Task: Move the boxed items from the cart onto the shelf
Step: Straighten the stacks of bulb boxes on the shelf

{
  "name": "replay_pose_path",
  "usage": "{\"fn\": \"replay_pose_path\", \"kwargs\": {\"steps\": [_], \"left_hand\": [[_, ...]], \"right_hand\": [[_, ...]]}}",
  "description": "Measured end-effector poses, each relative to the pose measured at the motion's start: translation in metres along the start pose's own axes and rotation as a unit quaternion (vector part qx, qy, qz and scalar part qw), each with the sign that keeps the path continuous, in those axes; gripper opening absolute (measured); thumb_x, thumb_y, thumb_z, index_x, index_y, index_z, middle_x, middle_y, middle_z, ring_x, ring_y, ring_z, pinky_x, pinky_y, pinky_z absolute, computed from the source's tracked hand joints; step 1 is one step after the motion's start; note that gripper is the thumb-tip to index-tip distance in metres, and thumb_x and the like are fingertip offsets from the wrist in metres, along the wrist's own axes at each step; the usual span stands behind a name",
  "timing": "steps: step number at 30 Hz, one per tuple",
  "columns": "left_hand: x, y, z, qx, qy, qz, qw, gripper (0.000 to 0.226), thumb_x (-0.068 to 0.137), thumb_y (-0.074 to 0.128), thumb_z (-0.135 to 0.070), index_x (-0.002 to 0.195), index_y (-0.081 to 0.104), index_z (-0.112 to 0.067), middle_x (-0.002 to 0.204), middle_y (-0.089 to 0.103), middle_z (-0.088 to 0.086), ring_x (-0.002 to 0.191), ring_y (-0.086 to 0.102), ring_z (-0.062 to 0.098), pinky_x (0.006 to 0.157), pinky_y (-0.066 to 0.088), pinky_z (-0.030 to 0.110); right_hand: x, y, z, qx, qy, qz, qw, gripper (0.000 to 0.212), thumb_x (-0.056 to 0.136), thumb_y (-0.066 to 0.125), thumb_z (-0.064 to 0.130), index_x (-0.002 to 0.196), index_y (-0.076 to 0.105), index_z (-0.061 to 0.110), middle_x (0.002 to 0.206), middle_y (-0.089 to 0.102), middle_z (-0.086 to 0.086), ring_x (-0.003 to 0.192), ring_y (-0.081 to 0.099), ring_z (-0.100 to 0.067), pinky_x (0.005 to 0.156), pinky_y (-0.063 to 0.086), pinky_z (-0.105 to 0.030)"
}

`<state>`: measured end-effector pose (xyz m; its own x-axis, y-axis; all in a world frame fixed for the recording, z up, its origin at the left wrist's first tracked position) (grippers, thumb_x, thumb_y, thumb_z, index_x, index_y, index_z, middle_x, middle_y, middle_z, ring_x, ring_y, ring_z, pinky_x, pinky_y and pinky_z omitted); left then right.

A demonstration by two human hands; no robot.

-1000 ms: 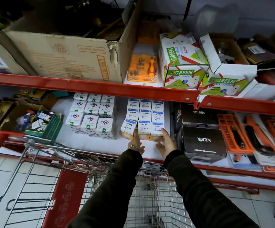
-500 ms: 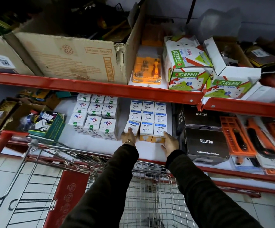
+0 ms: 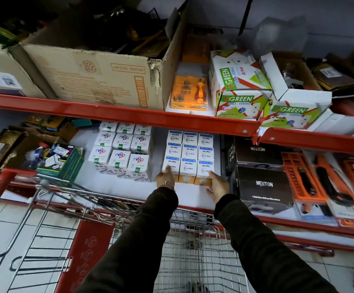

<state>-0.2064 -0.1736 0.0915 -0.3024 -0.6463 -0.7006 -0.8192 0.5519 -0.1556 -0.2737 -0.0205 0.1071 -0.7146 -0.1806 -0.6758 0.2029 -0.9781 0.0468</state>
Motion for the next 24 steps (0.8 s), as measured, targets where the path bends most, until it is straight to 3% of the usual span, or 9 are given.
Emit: {"fn": "replay_pose_path", "kwargs": {"steps": [6, 9, 12, 14, 16, 18, 21, 23, 24], "left_hand": [[-0.014, -0.023, 0.011, -0.130, -0.048, 0.007, 0.990, 0.069, 0.097, 0.048, -0.050, 0.149, 0.037, -0.006, 0.150, 0.043, 0.020, 0.136, 0.045, 0.039, 0.115, 0.039, 0.048], [-0.015, -0.052, 0.017, -0.193, -0.049, -0.019, 0.980, 0.070, 0.096, 0.050, -0.050, 0.148, 0.038, -0.005, 0.148, 0.046, 0.020, 0.131, 0.049, 0.038, 0.113, 0.042, 0.045], [-0.011, -0.086, 0.017, -0.245, -0.031, -0.050, 0.968, 0.069, 0.097, 0.050, -0.047, 0.147, 0.039, -0.002, 0.145, 0.049, 0.022, 0.114, 0.055, 0.033, 0.099, 0.046, 0.040], [-0.002, -0.111, 0.014, -0.253, -0.016, -0.063, 0.965, 0.068, 0.097, 0.049, -0.047, 0.148, 0.038, -0.004, 0.144, 0.050, 0.019, 0.120, 0.055, 0.033, 0.103, 0.045, 0.041], [0.010, -0.133, 0.010, -0.239, -0.009, -0.069, 0.969, 0.071, 0.096, 0.048, -0.050, 0.150, 0.036, -0.006, 0.149, 0.047, 0.016, 0.133, 0.050, 0.033, 0.113, 0.041, 0.041], [0.023, -0.151, 0.001, -0.213, -0.004, -0.074, 0.974, 0.076, 0.095, 0.047, -0.055, 0.151, 0.034, -0.005, 0.154, 0.041, 0.016, 0.141, 0.043, 0.034, 0.118, 0.036, 0.046], [0.039, -0.165, -0.013, -0.165, -0.006, -0.056, 0.985, 0.074, 0.096, 0.046, -0.056, 0.146, 0.041, -0.001, 0.150, 0.046, 0.019, 0.138, 0.046, 0.036, 0.116, 0.039, 0.046], [0.051, -0.169, -0.018, -0.172, 0.002, -0.049, 0.984, 0.060, 0.100, 0.049, -0.041, 0.146, 0.042, -0.005, 0.143, 0.052, 0.020, 0.132, 0.052, 0.035, 0.107, 0.045, 0.028], [0.058, -0.167, -0.021, -0.212, -0.011, -0.042, 0.976, 0.053, 0.102, 0.048, -0.029, 0.150, 0.038, -0.010, 0.144, 0.051, 0.021, 0.130, 0.053, 0.035, 0.094, 0.044, 0.014]], "right_hand": [[-0.024, 0.007, -0.016, 0.099, 0.046, -0.011, 0.994, 0.057, 0.089, 0.060, 0.053, 0.126, 0.057, 0.009, 0.116, 0.054, -0.011, 0.101, 0.050, -0.026, 0.081, 0.045, -0.035], [-0.042, 0.025, -0.034, 0.154, 0.082, -0.003, 0.985, 0.059, 0.087, 0.058, 0.057, 0.119, 0.046, 0.009, 0.112, 0.044, -0.010, 0.083, 0.049, -0.023, 0.070, 0.044, -0.034], [-0.056, 0.054, -0.049, 0.172, 0.120, 0.017, 0.978, 0.055, 0.088, 0.060, 0.053, 0.115, 0.046, 0.006, 0.099, 0.044, -0.009, 0.074, 0.046, -0.022, 0.066, 0.046, -0.033], [-0.064, 0.081, -0.054, 0.171, 0.131, 0.042, 0.976, 0.054, 0.089, 0.064, 0.045, 0.118, 0.049, 0.003, 0.098, 0.044, -0.011, 0.069, 0.045, -0.023, 0.064, 0.046, -0.034], [-0.071, 0.108, -0.054, 0.161, 0.121, 0.066, 0.977, 0.055, 0.091, 0.065, 0.037, 0.129, 0.050, -0.001, 0.111, 0.046, -0.016, 0.080, 0.051, -0.028, 0.070, 0.047, -0.037], [-0.074, 0.135, -0.052, 0.133, 0.092, 0.092, 0.983, 0.053, 0.094, 0.063, 0.033, 0.138, 0.051, 0.005, 0.125, 0.048, -0.017, 0.106, 0.055, -0.034, 0.091, 0.050, -0.041], [-0.071, 0.165, -0.048, 0.078, 0.052, 0.112, 0.989, 0.045, 0.093, 0.065, 0.034, 0.133, 0.058, 0.013, 0.117, 0.058, -0.004, 0.106, 0.053, -0.023, 0.093, 0.046, -0.032], [-0.064, 0.178, -0.046, 0.056, 0.043, 0.099, 0.993, 0.035, 0.090, 0.069, 0.033, 0.118, 0.063, 0.012, 0.104, 0.062, -0.002, 0.100, 0.054, -0.020, 0.089, 0.046, -0.030], [-0.060, 0.183, -0.046, 0.051, 0.042, 0.093, 0.993, 0.028, 0.089, 0.071, 0.032, 0.106, 0.064, 0.011, 0.100, 0.062, -0.004, 0.096, 0.055, -0.020, 0.089, 0.047, -0.030]]}}
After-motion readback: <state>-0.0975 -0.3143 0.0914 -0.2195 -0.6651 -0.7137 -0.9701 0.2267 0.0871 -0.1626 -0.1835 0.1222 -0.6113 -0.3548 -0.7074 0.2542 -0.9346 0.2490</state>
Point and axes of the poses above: each hand's wrist, its own x-axis towards the middle knuckle, its own y-axis out of the palm, z = x × y, the point moved 1 cm from there along x, towards the middle knuckle
